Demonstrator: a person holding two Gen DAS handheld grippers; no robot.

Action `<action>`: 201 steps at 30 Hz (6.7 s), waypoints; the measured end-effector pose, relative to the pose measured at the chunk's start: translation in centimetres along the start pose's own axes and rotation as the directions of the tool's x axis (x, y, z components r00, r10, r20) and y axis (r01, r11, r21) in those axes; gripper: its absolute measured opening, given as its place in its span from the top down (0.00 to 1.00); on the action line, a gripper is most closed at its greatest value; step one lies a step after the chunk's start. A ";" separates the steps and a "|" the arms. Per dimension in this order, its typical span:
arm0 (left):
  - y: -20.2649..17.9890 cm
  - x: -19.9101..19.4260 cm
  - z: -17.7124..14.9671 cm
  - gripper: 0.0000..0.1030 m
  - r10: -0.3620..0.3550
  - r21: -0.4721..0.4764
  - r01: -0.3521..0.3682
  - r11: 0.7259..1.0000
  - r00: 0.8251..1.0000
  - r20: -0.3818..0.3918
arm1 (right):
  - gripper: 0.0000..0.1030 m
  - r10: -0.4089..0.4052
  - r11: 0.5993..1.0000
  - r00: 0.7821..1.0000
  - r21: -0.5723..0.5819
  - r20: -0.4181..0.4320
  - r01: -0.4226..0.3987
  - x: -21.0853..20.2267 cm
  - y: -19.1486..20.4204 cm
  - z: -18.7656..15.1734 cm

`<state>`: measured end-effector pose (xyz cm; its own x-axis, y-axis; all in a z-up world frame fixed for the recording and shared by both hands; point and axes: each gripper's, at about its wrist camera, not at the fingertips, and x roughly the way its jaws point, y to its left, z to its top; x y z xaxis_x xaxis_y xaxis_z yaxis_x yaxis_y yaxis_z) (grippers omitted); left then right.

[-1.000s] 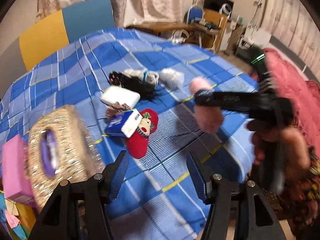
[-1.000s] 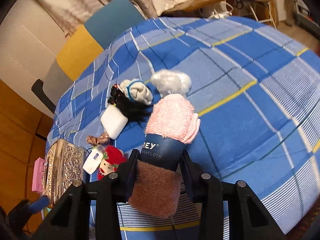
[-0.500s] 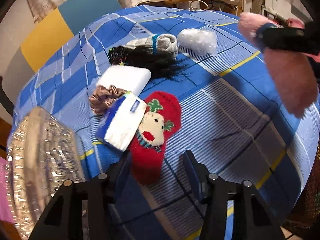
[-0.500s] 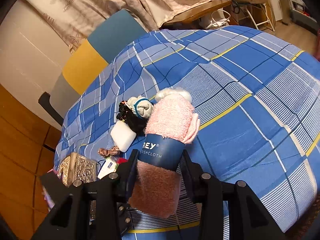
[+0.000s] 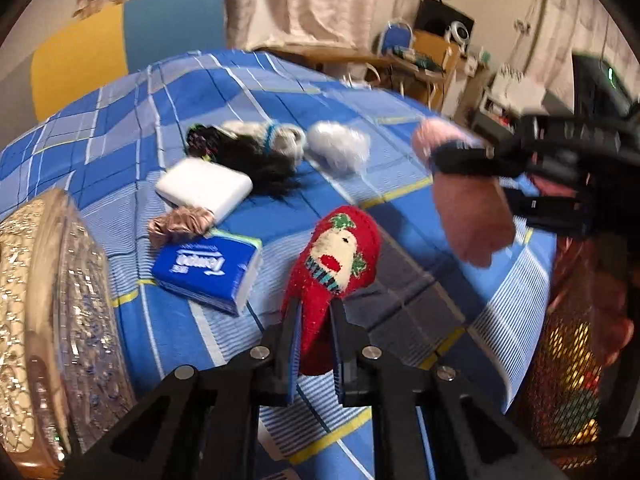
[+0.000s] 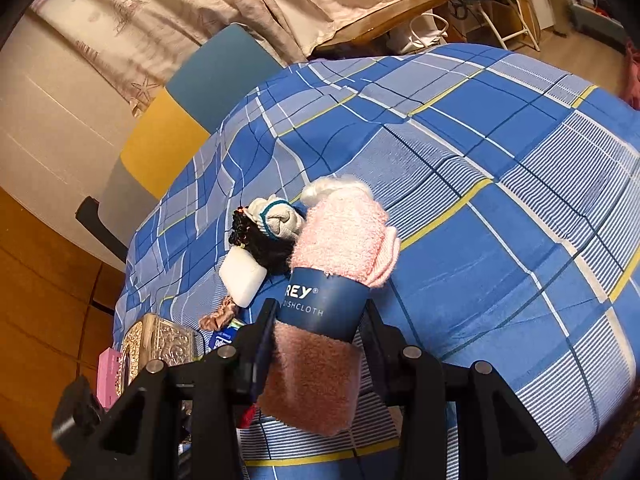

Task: Organize soft objects
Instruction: 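Grasp the red Christmas sock with the left tool while the right tool holds the towel, then carry the red sock into the tray with the left tool while the right tool carries the towel, then release the red sock beside the beige cloth while the right tool places the towel next to it, then move both tools from the tray toward the loose items on the table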

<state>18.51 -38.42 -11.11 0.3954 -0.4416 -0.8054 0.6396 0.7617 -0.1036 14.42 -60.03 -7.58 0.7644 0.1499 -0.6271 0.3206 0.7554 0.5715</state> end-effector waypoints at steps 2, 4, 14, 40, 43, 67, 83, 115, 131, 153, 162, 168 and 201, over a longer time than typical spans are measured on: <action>-0.3 1.2 0.0 0.68 0.004 0.021 -0.002 1.000 0.998 -0.061 | 0.60 0.000 1.000 1.000 -0.004 -0.005 0.000 0.1 0.1 0.0; -0.4 1.9 0.0 0.60 0.050 0.042 -0.047 0.998 0.995 -0.086 | 0.60 -0.001 1.000 1.000 -0.005 -0.006 0.001 0.1 0.1 -0.1; -1.8 3.3 1.3 0.59 0.048 0.133 -0.036 0.990 0.995 -0.088 | 0.60 -0.017 1.000 1.000 0.006 -0.016 0.017 0.3 -0.2 0.0; 2.3 -13.6 -2.4 0.83 -0.198 -0.040 0.207 0.977 0.967 0.162 | 0.60 -0.045 0.999 0.996 -0.024 -0.083 0.043 2.3 -0.5 -1.0; 4.9 -16.7 -2.7 0.83 -0.175 -0.079 0.196 0.978 0.961 0.215 | 0.60 -0.035 0.998 0.996 -0.046 -0.079 0.032 2.3 0.0 -1.2; 34.0 -15.9 -11.8 0.82 0.277 -0.535 -0.254 0.806 0.960 -0.039 | 0.60 -0.024 0.987 0.999 -0.159 0.044 0.030 0.3 2.9 -2.6; 38.3 -13.4 -11.7 0.58 0.354 -0.564 -0.348 0.749 0.929 -0.104 | 0.60 0.163 0.939 0.982 -0.320 0.097 -0.125 -5.0 14.6 -7.0; 34.7 -22.7 -21.9 0.58 0.296 -0.627 -0.178 0.759 0.951 0.088 | 0.60 0.134 0.689 0.933 -0.645 -0.334 -0.330 10.0 41.7 -26.7; 36.0 -24.2 -24.0 0.58 0.298 -0.662 -0.154 0.733 0.948 0.110 | 0.60 -0.182 0.621 0.961 -0.782 -0.210 -0.053 20.5 44.4 -28.1; 35.1 -23.8 -23.8 0.58 0.279 -0.651 -0.144 0.745 0.954 0.108 | 0.41 0.008 0.644 0.986 -0.753 -0.167 -0.133 11.0 42.9 -28.9; 33.1 -23.5 -22.9 0.57 0.240 -0.607 -0.113 0.787 0.962 0.132 | 0.39 0.057 0.691 0.989 -0.710 -0.136 -0.137 6.0 39.0 -27.9; 31.7 -23.4 -22.5 0.57 0.220 -0.586 -0.100 0.804 0.966 0.137 | 0.39 0.087 0.742 0.993 -0.660 -0.079 -0.117 2.9 35.9 -26.5; 21.1 -20.3 -18.4 0.57 0.089 -0.368 -0.040 0.929 0.989 0.116 | 0.29 -0.265 0.759 0.963 -0.627 -0.049 0.177 10.9 15.9 -8.1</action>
<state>11.83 -4.66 -7.63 0.5246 -0.4244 -0.7380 0.3355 0.8998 -0.2789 23.35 -41.22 -9.66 0.6238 -0.0246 -0.7812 0.0280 0.9996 -0.0091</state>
